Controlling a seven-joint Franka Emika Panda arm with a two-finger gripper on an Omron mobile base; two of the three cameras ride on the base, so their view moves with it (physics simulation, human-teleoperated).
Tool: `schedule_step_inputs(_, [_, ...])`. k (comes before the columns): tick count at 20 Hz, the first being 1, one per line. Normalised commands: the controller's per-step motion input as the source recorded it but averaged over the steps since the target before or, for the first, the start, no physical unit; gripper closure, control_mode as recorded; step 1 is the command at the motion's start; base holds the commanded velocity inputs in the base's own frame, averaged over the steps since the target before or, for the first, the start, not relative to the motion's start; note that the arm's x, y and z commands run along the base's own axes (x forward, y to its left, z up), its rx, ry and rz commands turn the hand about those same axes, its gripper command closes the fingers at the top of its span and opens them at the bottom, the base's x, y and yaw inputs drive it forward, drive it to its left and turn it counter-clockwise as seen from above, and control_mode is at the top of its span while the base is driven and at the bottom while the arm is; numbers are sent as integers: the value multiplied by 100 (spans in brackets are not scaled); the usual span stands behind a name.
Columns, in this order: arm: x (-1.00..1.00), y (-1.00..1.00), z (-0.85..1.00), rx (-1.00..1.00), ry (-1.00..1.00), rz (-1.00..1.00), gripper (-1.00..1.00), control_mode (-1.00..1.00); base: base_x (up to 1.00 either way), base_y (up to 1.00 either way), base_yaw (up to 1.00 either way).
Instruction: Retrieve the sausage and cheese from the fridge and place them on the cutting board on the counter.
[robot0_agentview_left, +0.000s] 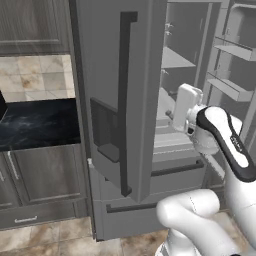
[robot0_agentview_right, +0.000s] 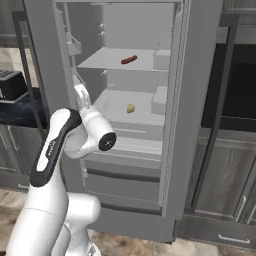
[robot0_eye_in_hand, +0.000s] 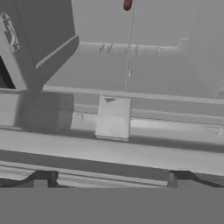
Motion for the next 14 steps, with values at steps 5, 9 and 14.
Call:
schedule_step_inputs(5, [51, -13, 11, 5, 5, 9, -100, -100, 0, 0, 0])
schedule_step_inputs(9, [56, 14, 10, 0, 0, 7, -100, -100, 0, 0, 0])
schedule_step_inputs(14, [12, 57, 4, -6, 0, 8, -100, -100, 0, 0, 0])
